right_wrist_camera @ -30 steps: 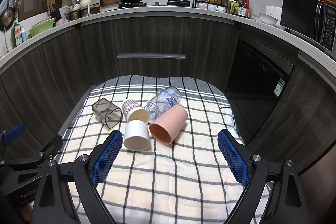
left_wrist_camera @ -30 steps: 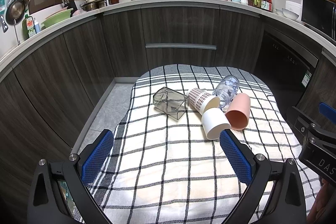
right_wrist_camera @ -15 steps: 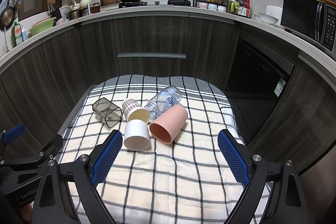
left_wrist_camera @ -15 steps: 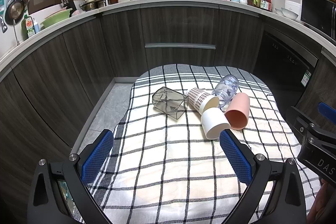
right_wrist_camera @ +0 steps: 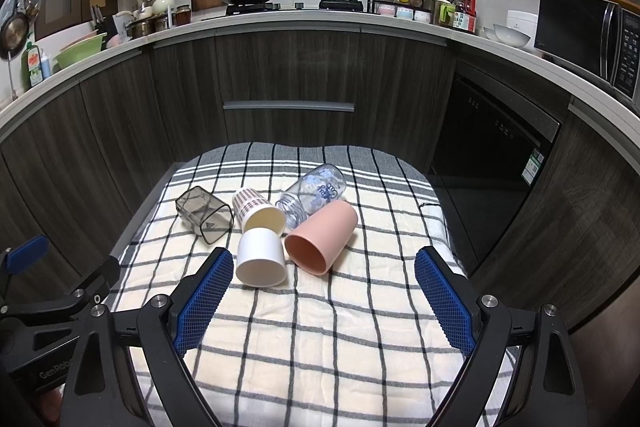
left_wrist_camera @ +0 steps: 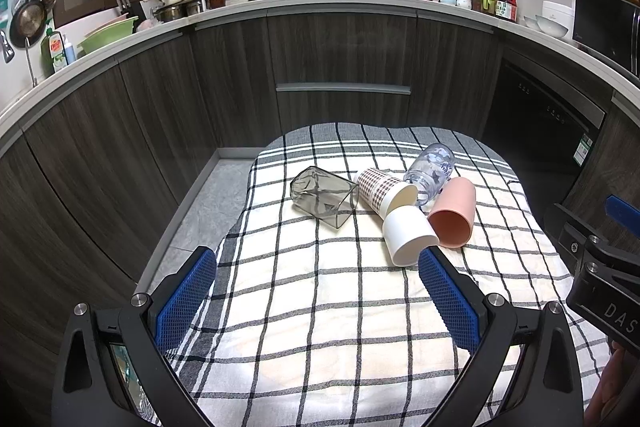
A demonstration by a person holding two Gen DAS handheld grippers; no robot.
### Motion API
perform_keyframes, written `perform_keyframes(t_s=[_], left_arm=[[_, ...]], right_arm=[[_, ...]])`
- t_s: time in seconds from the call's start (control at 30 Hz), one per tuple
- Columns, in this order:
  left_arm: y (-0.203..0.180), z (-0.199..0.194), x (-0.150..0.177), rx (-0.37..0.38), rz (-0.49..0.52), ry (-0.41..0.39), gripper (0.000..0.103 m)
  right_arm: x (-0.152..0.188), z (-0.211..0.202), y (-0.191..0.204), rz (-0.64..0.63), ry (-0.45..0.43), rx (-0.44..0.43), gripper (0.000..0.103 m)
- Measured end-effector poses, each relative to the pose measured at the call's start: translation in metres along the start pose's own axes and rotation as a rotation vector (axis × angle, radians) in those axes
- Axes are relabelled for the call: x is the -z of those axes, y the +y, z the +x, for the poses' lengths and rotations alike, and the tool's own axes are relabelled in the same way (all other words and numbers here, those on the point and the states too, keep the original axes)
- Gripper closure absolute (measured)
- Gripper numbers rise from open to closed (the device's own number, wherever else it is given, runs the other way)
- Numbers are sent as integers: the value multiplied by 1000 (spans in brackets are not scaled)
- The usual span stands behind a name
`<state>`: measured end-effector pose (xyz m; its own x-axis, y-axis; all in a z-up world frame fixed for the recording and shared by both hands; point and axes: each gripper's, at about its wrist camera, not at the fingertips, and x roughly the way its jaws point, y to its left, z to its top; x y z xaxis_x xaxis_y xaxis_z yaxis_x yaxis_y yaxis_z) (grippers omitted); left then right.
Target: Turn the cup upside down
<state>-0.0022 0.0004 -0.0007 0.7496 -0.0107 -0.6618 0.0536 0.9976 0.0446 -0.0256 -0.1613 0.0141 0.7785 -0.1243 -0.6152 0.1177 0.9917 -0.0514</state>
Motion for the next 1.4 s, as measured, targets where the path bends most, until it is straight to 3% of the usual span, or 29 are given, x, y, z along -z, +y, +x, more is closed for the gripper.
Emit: perform_keyframes(t_s=[0.63,0.97,1.4], left_arm=[[-2,5,3,4,-4,15,0],[-5,18,-2,17,-2,34,0],[-35,64,-14,53,-1,114,0]], right_arm=[[-3,1,1,1,3,2,11],[13,18,-2,16,15,7,11],[0,44,-27,48,49,61,11]])
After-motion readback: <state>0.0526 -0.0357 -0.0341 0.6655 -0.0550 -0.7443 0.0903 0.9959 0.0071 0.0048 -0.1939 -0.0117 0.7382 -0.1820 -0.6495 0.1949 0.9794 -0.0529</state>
